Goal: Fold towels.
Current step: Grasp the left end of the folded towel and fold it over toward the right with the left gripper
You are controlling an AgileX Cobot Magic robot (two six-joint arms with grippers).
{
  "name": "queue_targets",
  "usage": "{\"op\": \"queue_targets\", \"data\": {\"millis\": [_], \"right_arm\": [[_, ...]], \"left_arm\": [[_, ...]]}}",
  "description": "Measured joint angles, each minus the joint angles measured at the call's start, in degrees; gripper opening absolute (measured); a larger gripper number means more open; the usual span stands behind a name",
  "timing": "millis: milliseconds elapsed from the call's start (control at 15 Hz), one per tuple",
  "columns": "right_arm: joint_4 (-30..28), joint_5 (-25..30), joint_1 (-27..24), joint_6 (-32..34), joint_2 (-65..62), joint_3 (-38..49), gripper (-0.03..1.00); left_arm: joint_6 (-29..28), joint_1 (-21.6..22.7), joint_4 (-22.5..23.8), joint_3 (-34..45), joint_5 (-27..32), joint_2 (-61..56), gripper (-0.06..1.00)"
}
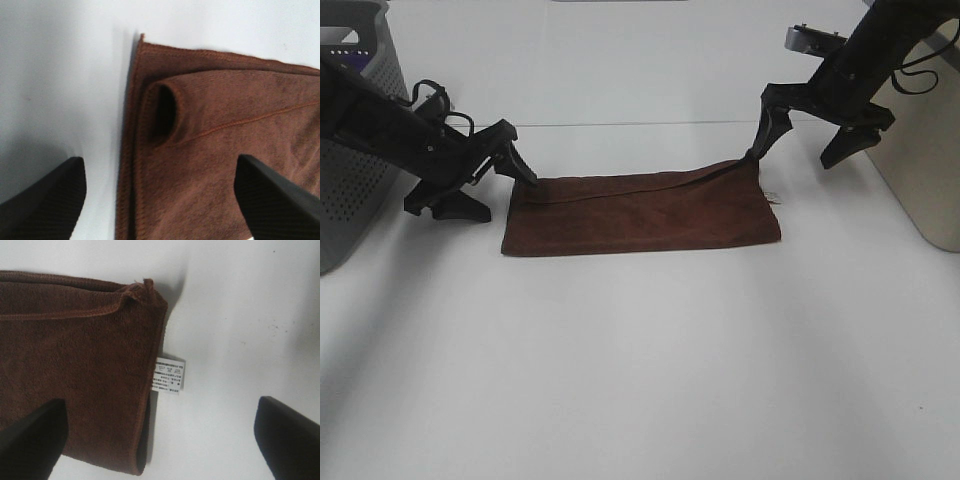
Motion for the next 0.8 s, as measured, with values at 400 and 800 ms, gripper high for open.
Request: {"op": "queue_targets", "data": {"millis": [400, 800], "right_arm": [[-0.7, -0.1, 0.0, 0.1, 0.0, 0.0, 0.97], [-1.4, 0.0, 0.0, 0.1, 0.0, 0.0, 0.97]], "left_arm": [[-4.1, -4.2, 0.2, -6.8, 1.4, 4.2, 0.59], [-5.8, -4.2, 3.8, -7.0, 1.8, 4.8, 0.03]]}}
